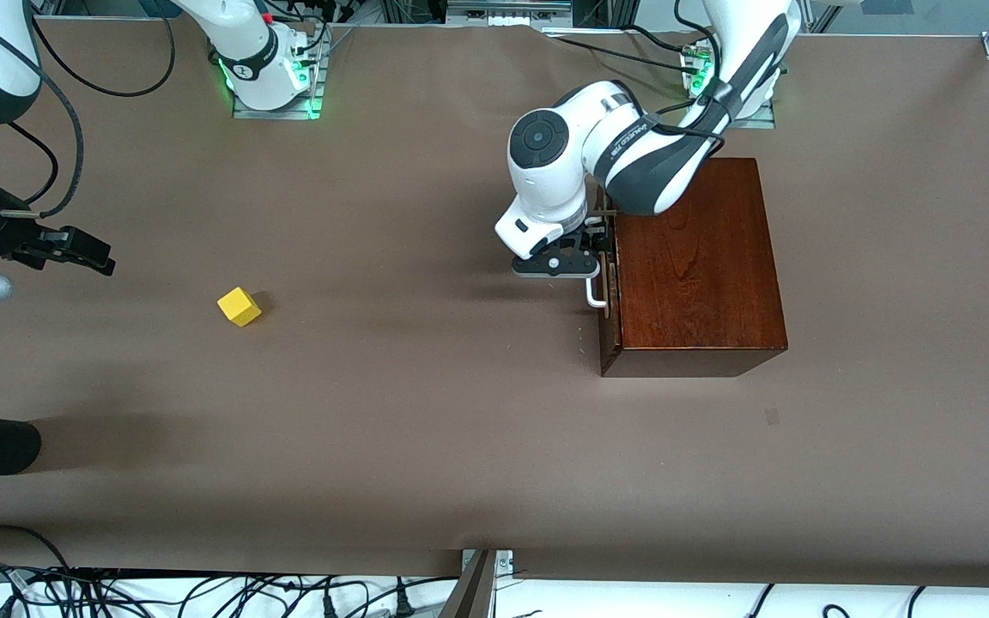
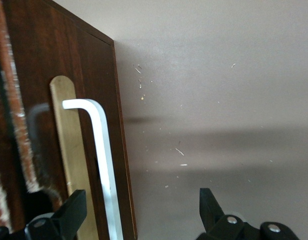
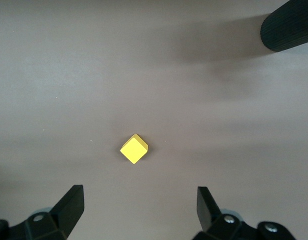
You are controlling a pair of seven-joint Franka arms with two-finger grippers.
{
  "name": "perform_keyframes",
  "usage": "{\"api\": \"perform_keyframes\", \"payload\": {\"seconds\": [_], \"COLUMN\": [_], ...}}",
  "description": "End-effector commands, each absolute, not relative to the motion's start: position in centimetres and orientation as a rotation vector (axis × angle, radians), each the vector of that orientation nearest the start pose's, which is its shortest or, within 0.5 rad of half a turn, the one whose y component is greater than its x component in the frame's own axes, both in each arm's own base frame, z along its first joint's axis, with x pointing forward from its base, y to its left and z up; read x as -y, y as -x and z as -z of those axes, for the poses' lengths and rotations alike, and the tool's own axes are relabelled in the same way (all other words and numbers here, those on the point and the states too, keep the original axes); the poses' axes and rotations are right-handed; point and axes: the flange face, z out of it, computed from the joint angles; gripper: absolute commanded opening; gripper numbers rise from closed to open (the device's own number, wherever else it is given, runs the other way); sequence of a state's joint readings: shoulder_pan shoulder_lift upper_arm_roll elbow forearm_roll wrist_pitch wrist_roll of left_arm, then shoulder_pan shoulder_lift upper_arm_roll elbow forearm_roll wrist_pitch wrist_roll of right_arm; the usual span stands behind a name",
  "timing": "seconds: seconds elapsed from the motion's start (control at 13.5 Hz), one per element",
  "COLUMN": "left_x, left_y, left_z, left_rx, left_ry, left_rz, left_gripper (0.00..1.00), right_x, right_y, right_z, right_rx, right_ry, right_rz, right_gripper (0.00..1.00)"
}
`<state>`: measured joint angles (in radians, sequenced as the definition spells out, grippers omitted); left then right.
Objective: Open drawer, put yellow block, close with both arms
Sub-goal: 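Move the left gripper to the metal handle of the wooden box drawer, then close the left gripper on the drawer handle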
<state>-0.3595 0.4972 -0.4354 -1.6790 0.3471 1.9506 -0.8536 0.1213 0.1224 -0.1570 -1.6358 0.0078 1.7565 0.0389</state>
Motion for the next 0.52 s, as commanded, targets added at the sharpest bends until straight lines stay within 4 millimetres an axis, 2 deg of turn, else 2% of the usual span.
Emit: {"api": "perform_keyframes", "payload": {"seconds": [0.0, 0.44], "left_x": [42.4, 42.1], "left_y": [-49.0, -49.5], "left_z": [-30.4, -29.0], "left_rx": [-0.110, -0.132], "left_ry": [2.930, 2.916], "left_rz": [-0.012, 0.018], "left_gripper": [1.00, 1.00], "right_x": [1.6, 1.6], "right_y": [-60.3, -60.3], "right_z": [-54.1, -54.1], "right_rx": [-0.123, -0.123], "right_ry": [3.153, 3.153], "right_rz": [0.010, 0.010], "right_gripper": [1.00, 1.00]}}
